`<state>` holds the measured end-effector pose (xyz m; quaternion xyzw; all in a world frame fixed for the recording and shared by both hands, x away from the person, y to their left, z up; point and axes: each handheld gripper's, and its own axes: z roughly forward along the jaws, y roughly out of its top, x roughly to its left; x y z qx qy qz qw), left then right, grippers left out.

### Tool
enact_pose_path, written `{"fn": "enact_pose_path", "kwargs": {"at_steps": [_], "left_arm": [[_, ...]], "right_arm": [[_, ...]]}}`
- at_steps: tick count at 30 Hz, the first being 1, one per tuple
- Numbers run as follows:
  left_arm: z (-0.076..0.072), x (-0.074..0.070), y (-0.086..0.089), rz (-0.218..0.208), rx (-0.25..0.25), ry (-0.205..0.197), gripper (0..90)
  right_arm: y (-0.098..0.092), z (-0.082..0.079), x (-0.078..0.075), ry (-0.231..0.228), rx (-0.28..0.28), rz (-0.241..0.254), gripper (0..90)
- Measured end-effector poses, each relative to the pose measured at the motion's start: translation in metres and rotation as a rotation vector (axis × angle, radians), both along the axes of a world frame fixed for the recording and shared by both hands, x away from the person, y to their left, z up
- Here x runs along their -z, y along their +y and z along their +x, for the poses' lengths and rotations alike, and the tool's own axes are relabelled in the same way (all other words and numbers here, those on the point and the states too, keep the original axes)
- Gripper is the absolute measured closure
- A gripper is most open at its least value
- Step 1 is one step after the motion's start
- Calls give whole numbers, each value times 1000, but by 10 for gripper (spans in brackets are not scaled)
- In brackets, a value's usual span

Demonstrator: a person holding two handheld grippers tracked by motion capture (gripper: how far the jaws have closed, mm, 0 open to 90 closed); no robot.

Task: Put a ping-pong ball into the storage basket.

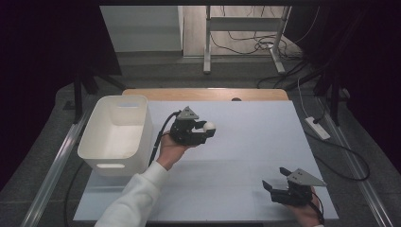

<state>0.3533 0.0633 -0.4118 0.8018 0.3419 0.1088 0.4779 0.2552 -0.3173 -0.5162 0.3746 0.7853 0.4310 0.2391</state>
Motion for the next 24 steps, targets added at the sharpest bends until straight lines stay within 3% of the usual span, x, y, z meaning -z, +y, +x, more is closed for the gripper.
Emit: {"fn": "enact_pose_path", "kwargs": {"at_steps": [24], "left_arm": [[-7,-7,19,-20,-30,-22,508]], "right_arm": [[1,0,0,0,4,-3,161]]}}
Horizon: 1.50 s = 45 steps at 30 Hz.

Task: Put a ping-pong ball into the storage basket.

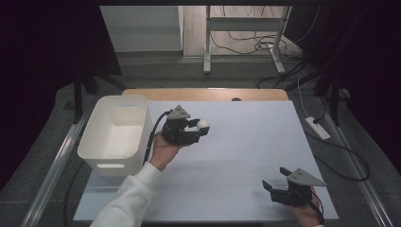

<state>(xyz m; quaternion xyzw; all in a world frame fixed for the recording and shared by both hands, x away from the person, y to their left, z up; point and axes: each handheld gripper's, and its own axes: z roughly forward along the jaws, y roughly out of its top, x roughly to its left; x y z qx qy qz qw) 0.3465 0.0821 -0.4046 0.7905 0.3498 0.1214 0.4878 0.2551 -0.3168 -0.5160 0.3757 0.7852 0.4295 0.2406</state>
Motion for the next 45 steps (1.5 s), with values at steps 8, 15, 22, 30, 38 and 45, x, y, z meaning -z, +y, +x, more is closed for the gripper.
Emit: {"fn": "enact_pose_path", "kwargs": {"at_steps": [8,15,22,30,38,45], "left_arm": [[-2,-4,9,-13,-16,-11,508],[-6,-8,16,-30,-22,-21,508],[-8,-11,23,-27,-36,-27,508],[-10,-14,32,-42,-59,-35,507],[-11,-19,43,-49,-82,-42,508],[-14,-23,54,-59,-109,-52,508]], "right_arm": [[0,0,0,-2,-1,0,161],[0,0,0,-2,-1,2,161],[0,0,0,-4,0,2,161],[0,0,0,-4,-2,3,160],[1,1,0,-6,-2,-2,160],[2,2,0,-3,-5,0,160]]}}
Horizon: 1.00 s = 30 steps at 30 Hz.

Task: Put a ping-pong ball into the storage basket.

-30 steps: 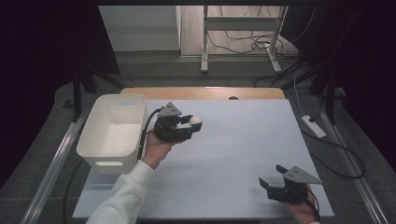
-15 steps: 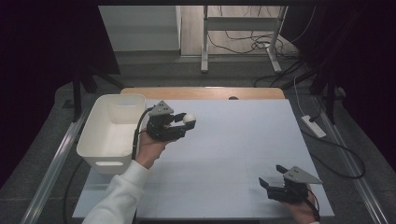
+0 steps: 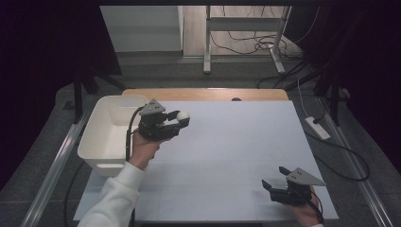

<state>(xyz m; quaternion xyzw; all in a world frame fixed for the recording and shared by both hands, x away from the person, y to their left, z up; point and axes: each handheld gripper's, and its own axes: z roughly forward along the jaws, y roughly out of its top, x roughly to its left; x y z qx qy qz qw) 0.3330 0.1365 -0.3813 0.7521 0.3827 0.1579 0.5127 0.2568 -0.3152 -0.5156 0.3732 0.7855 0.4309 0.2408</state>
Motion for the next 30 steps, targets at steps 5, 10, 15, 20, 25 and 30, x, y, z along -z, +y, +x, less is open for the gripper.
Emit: {"fn": "enact_pose_path", "kwargs": {"at_steps": [5,10,15,20,25,30], "left_arm": [[0,-1,7,5,-20,-3,508],[1,-1,15,-2,-47,-1,508],[1,-1,24,15,-78,-6,508],[0,0,34,10,-103,-3,508],[0,-1,43,5,-123,-3,508],[1,-1,50,6,-142,0,508]], "right_arm": [[1,0,0,-1,0,-4,160],[1,1,0,0,0,-4,161],[1,1,1,1,-1,-7,161],[1,1,1,3,0,-10,160],[1,1,1,3,-4,-10,161],[1,1,1,4,-4,-10,161]]}}
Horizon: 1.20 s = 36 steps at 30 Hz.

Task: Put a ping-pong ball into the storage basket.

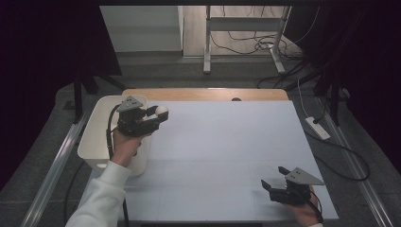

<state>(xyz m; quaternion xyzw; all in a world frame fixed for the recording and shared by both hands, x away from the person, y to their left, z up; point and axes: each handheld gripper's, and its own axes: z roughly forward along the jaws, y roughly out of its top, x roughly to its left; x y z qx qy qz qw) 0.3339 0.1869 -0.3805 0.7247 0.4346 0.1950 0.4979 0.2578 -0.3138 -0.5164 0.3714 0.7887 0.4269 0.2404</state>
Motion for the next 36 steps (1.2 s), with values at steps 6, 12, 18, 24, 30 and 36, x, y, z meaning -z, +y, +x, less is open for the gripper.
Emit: {"fn": "enact_pose_path", "kwargs": {"at_steps": [6,12,18,24,30,36], "left_arm": [[0,2,6,11,-17,6,508],[1,2,15,7,-44,7,507],[3,2,22,9,-67,16,508],[6,0,29,17,-90,19,508],[10,1,37,23,-116,29,508],[11,1,46,17,-146,33,508]], "right_arm": [[0,0,0,-1,0,1,161],[1,0,0,-1,-1,1,161],[1,0,0,0,-1,2,161],[1,0,0,1,-1,2,161],[1,0,0,1,2,-1,161],[1,1,0,3,3,-3,161]]}}
